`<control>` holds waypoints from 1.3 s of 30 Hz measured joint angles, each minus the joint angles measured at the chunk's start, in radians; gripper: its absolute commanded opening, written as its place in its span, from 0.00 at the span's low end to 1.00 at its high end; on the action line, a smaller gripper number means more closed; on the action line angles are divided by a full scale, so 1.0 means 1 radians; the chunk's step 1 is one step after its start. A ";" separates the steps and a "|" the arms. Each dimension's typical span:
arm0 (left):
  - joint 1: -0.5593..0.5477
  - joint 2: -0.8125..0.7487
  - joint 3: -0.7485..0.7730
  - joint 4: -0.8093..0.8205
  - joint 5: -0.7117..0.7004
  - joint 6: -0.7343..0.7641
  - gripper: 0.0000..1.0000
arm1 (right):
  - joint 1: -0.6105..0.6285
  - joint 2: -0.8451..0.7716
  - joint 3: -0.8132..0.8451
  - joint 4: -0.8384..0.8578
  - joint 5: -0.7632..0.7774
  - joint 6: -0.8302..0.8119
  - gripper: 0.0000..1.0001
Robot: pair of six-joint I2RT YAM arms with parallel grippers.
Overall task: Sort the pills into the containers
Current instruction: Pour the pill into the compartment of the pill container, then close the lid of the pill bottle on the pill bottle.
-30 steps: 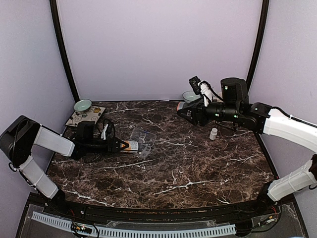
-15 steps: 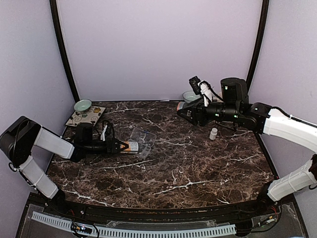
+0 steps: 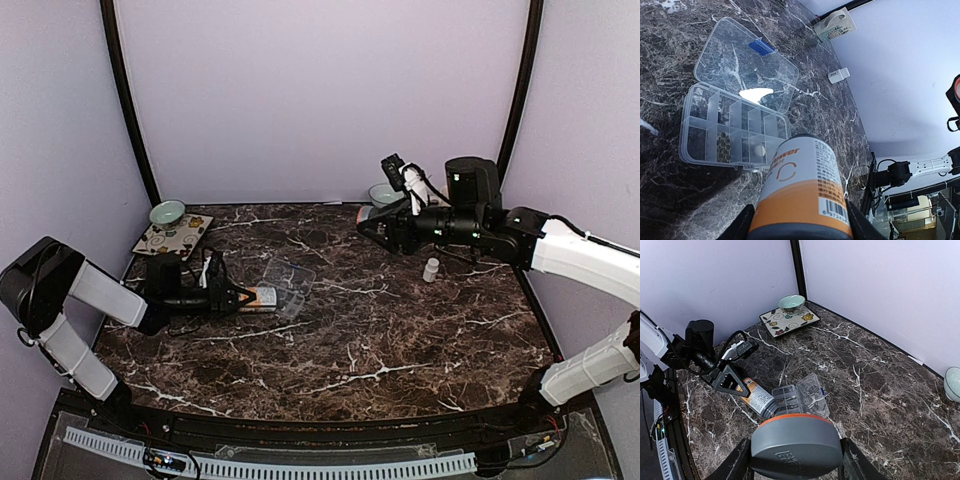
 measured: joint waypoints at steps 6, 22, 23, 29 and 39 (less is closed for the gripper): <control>0.004 0.000 -0.006 0.084 0.048 -0.071 0.00 | 0.010 0.000 0.000 0.000 -0.002 0.003 0.32; 0.004 0.015 0.012 0.426 0.145 -0.368 0.00 | 0.019 0.000 0.010 -0.002 -0.019 0.030 0.32; 0.004 0.023 0.019 0.458 0.149 -0.396 0.00 | 0.019 0.000 0.013 -0.002 -0.022 0.031 0.32; 0.004 0.066 0.058 0.605 0.159 -0.517 0.00 | 0.020 0.007 0.050 -0.004 -0.048 0.049 0.32; -0.005 0.131 0.183 0.770 0.182 -0.715 0.00 | 0.021 0.036 0.132 -0.016 -0.112 0.071 0.33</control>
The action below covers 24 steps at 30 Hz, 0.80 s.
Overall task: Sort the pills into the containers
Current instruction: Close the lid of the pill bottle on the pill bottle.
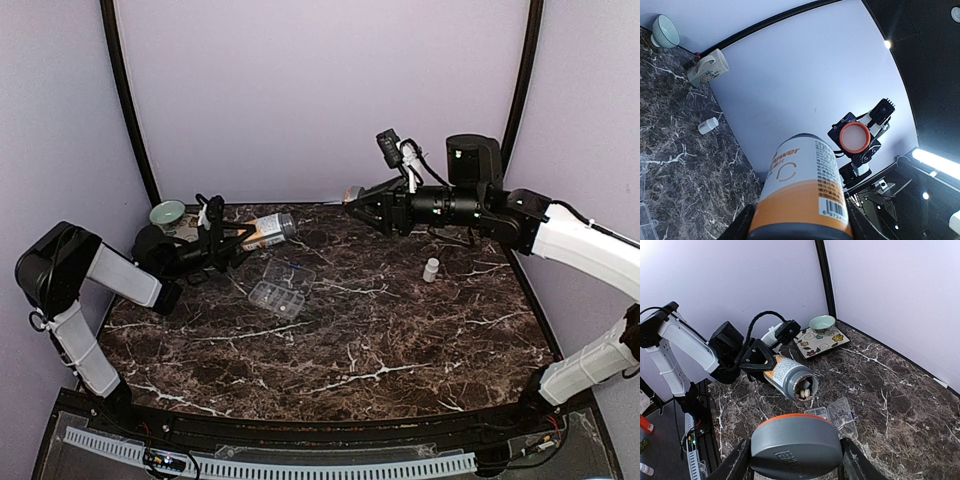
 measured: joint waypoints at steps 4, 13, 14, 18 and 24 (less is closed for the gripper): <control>-0.021 0.038 0.069 0.010 0.008 -0.071 0.00 | 0.002 0.008 0.043 -0.022 -0.018 0.008 0.33; -0.078 0.060 0.232 0.024 0.042 -0.173 0.00 | 0.005 0.021 0.138 -0.070 -0.057 0.016 0.33; -0.083 0.061 0.255 0.025 0.048 -0.185 0.00 | 0.006 0.022 0.140 -0.076 -0.059 0.016 0.33; -0.095 0.062 0.315 0.028 0.059 -0.226 0.00 | 0.010 0.034 0.157 -0.116 -0.072 0.015 0.32; -0.102 0.062 0.367 0.033 0.072 -0.275 0.00 | 0.011 0.053 0.202 -0.169 -0.093 0.011 0.32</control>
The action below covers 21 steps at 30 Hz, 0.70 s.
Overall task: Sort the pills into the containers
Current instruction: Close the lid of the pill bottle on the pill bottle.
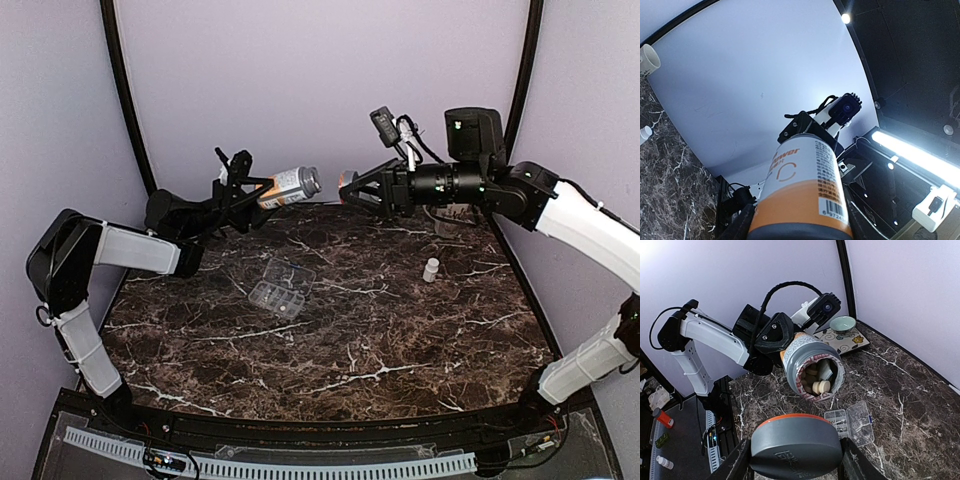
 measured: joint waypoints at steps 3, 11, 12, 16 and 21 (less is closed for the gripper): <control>-0.006 0.000 0.011 0.001 0.001 -0.019 0.00 | 0.003 0.007 0.020 -0.023 -0.010 0.000 0.32; -0.026 0.000 0.070 0.002 0.000 -0.057 0.00 | 0.028 0.030 0.082 -0.058 -0.031 -0.005 0.32; -0.027 0.000 0.074 0.004 0.000 -0.061 0.00 | 0.029 0.032 0.089 -0.060 -0.032 -0.007 0.32; -0.037 0.000 0.074 0.005 0.003 -0.068 0.00 | 0.031 0.037 0.101 -0.072 -0.035 -0.012 0.32; -0.047 0.000 0.074 0.005 0.010 -0.076 0.00 | 0.032 0.045 0.108 -0.089 -0.034 -0.018 0.32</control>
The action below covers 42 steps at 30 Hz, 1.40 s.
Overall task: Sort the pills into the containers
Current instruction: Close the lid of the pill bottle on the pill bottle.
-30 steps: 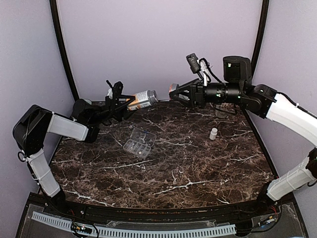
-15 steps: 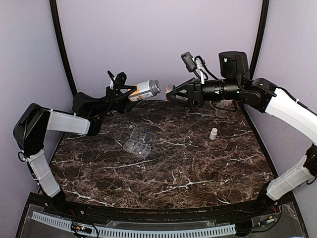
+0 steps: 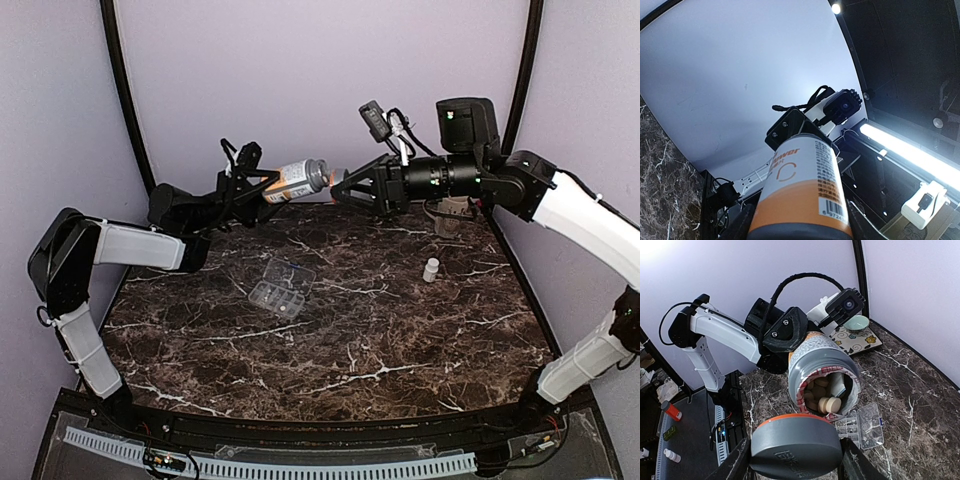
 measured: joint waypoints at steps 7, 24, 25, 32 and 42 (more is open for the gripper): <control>-0.015 0.000 0.000 0.000 0.021 -0.005 0.00 | 0.000 0.006 0.000 -0.011 0.005 -0.005 0.32; -0.047 0.000 0.000 -0.011 0.065 0.055 0.00 | 0.000 0.006 0.002 -0.014 0.014 -0.011 0.32; -0.048 0.000 0.000 -0.017 0.066 0.059 0.00 | 0.000 0.006 0.002 -0.014 0.014 -0.011 0.32; -0.053 0.000 0.000 -0.049 0.072 0.089 0.00 | 0.005 0.014 0.002 -0.031 0.016 -0.013 0.32; -0.058 -0.012 0.013 -0.091 0.089 0.121 0.00 | 0.016 0.019 0.027 -0.068 0.036 -0.027 0.32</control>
